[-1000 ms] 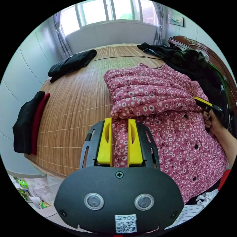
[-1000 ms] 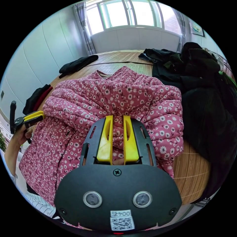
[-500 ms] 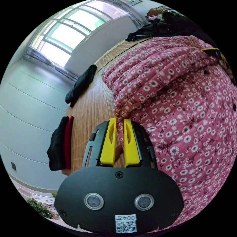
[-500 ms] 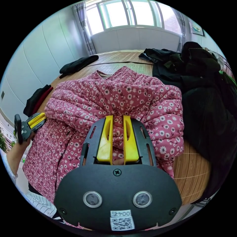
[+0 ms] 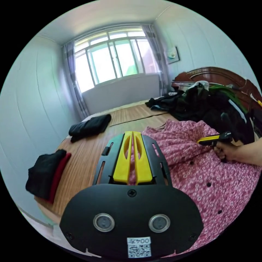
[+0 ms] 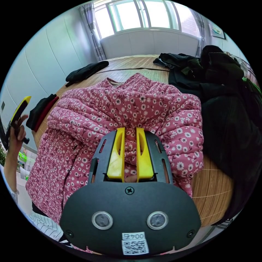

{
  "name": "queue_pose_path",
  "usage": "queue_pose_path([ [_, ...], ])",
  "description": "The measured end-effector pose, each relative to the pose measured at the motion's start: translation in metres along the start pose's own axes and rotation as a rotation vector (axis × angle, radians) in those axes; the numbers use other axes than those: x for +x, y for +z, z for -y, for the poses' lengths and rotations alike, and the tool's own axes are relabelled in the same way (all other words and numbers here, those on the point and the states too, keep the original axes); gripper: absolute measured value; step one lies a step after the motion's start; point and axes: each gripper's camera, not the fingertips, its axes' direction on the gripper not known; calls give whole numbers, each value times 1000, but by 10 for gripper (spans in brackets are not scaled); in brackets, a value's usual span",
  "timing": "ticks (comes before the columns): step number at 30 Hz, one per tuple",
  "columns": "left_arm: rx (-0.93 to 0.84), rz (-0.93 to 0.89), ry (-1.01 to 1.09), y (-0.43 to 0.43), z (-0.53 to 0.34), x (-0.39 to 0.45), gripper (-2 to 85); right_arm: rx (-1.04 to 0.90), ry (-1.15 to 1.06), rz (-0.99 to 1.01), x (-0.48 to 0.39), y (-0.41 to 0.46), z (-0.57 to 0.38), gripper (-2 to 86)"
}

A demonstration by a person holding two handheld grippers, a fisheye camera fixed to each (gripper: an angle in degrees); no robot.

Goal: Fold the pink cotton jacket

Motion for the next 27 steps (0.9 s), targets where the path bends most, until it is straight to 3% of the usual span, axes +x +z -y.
queue_pose_path([
  [4,-103,-22,91,83,24,38,13,3,1,3,4,-2,-1,76],
  [8,-437,58,23,188,-13,31,15,26,29,71,21,-7,-5,75],
  [12,-416,52,29,200,-32,33,9,168,135,223,51,-40,-14,68],
  [17,-415,73,47,210,-42,32,5,262,96,158,52,-65,0,80],
  [20,-413,72,40,215,-49,28,5,195,48,72,53,-53,35,81],
  [22,-415,66,25,218,-53,23,5,31,92,-19,67,-24,53,63],
  [23,-415,43,-8,221,-57,16,6,-90,130,27,83,2,54,52],
  [27,-441,-53,-106,233,-69,-10,8,-31,263,274,131,8,42,51],
])
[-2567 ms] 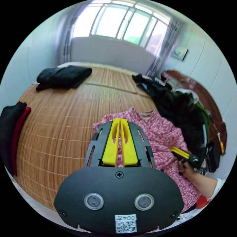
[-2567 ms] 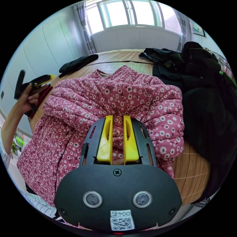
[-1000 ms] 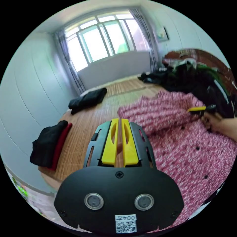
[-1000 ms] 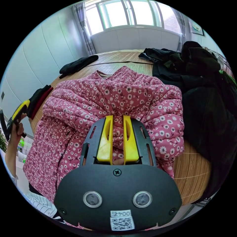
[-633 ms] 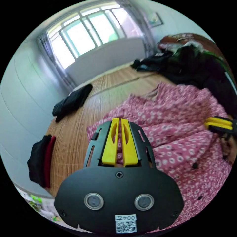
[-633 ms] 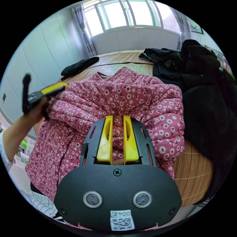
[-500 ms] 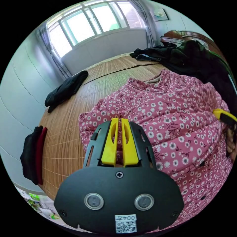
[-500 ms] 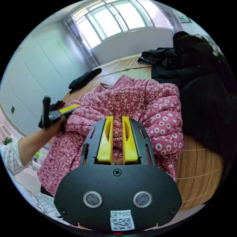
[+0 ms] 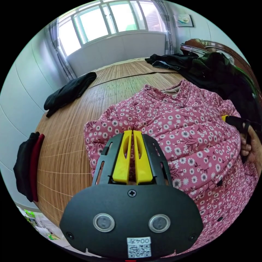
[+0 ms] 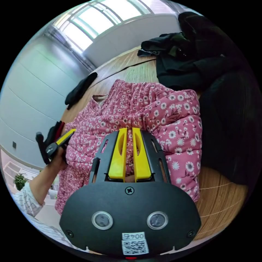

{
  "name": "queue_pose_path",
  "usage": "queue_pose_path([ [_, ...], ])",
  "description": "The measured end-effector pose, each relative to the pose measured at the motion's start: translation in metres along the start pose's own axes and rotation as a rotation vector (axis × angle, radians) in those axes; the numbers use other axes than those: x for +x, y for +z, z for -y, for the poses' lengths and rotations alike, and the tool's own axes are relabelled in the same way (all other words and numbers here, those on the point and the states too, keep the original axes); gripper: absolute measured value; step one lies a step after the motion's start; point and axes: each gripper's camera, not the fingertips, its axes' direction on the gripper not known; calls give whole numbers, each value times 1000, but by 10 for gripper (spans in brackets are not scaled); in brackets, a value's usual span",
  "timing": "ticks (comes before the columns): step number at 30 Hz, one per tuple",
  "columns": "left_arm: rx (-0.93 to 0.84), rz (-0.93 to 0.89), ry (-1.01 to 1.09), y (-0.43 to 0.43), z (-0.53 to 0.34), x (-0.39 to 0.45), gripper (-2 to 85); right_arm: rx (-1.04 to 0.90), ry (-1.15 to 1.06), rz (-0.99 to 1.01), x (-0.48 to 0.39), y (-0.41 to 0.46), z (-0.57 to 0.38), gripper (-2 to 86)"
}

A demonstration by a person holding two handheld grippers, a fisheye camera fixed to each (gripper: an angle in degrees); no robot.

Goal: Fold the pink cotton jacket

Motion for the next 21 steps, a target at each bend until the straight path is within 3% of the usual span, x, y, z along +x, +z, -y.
queue_pose_path([
  [5,24,-51,-1,-1,-10,-13,8,165,104,203,30,-63,-17,79],
  [10,302,-208,26,-74,-39,-23,12,169,167,229,54,-97,-49,102],
  [18,376,-115,647,-98,-137,87,67,94,215,171,54,-97,-50,124],
  [21,353,-75,708,-82,-150,100,73,55,261,145,58,-99,-45,125],
])
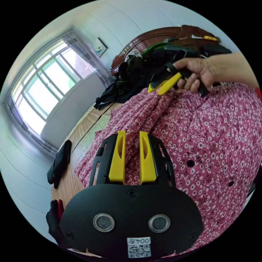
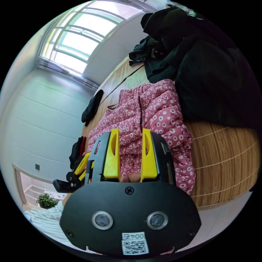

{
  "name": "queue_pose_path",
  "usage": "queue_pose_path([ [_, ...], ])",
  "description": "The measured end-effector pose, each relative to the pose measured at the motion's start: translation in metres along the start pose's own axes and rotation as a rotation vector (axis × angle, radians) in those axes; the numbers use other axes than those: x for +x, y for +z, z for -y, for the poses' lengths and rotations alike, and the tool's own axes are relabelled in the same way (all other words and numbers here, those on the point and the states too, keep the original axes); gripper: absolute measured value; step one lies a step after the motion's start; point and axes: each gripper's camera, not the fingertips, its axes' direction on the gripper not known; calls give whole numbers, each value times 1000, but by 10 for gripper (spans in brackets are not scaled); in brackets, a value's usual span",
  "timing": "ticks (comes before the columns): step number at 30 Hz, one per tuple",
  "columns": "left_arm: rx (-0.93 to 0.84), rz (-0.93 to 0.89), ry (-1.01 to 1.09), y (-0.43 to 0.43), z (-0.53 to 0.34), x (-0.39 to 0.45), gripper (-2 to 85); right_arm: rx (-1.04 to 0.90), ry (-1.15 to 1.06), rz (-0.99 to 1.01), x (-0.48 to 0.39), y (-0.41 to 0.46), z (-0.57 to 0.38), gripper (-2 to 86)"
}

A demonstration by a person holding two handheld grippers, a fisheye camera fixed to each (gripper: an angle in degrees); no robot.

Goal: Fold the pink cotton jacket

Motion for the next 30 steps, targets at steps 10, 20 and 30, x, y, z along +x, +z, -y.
queue_pose_path([
  [10,-7,9,-29,16,-17,4,69,-15,309,298,59,-18,5,127],
  [20,55,4,-99,-3,-24,14,69,-47,284,290,56,-27,17,127],
  [30,-74,89,58,30,-17,35,85,-81,375,257,57,-14,33,76],
])
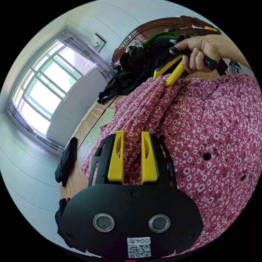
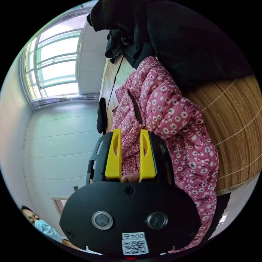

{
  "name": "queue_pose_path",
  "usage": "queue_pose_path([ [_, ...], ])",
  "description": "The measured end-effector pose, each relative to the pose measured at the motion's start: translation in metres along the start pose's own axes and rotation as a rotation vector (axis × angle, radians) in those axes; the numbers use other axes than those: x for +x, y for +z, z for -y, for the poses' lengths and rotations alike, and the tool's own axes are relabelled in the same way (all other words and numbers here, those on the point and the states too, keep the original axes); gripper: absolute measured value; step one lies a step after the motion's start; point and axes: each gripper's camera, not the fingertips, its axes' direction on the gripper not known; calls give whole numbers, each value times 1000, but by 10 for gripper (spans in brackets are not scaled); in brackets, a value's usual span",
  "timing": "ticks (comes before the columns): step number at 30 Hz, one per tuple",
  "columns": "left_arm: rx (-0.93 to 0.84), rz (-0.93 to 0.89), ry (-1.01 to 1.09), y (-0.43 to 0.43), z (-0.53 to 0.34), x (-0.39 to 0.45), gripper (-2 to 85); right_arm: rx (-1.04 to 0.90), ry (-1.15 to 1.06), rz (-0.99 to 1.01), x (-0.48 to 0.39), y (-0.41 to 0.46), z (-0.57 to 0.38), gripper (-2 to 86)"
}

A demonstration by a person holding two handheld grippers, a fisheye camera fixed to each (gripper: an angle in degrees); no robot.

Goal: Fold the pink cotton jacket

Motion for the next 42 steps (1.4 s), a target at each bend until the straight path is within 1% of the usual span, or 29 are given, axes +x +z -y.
queue_pose_path([
  [2,-20,19,3,6,5,1,77,3,12,4,-1,2,2,45],
  [4,-34,28,-35,8,9,-4,62,16,-26,40,-10,0,-1,36],
  [8,47,-32,-215,-20,13,-34,26,45,-169,26,-47,-16,-27,24],
  [10,101,-71,-242,-43,13,-47,20,52,-231,36,-60,-28,-43,22],
  [14,113,-150,-160,-72,8,-40,13,46,-305,-47,-61,-36,-86,27],
  [16,81,-158,-98,-67,5,-21,13,26,-291,-112,-45,-26,-95,33],
  [17,30,-158,-27,-57,5,-5,13,-1,-259,-129,-31,-15,-96,39],
  [18,-13,-143,39,-45,5,10,13,-28,-229,-121,-17,-6,-95,45],
  [20,-45,-142,91,-38,9,18,15,-38,-189,-94,-7,0,-95,56],
  [22,-15,-144,64,-50,19,6,14,-10,-217,-56,-15,-6,-101,69],
  [25,77,-285,-47,-76,33,-33,12,26,-310,-122,-41,-15,-112,82],
  [27,128,-455,-143,-84,39,-64,11,93,-392,-220,-62,-21,-117,96],
  [28,139,-481,-170,-83,40,-71,11,109,-414,-248,-68,-21,-117,97],
  [29,153,-470,-227,-81,43,-84,11,133,-469,-294,-80,-18,-117,101],
  [30,147,-417,-258,-75,46,-94,11,138,-519,-321,-92,-11,-113,101],
  [31,136,-387,-266,-71,49,-98,11,135,-541,-327,-99,-6,-110,102],
  [33,92,-267,-293,-49,62,-112,14,124,-649,-354,-126,18,-97,98],
  [34,86,-253,-296,-44,67,-115,17,108,-672,-367,-133,27,-92,97],
  [36,60,-214,-267,-25,90,-124,32,4,-751,-448,-160,64,-73,101],
  [38,48,-193,-211,-16,112,-128,52,-60,-791,-531,-175,86,-61,119],
  [40,22,-157,-142,-6,129,-130,73,-70,-806,-625,-181,99,-54,136],
  [42,-27,-189,-100,11,141,-142,89,-88,-815,-664,-180,105,-47,141],
])
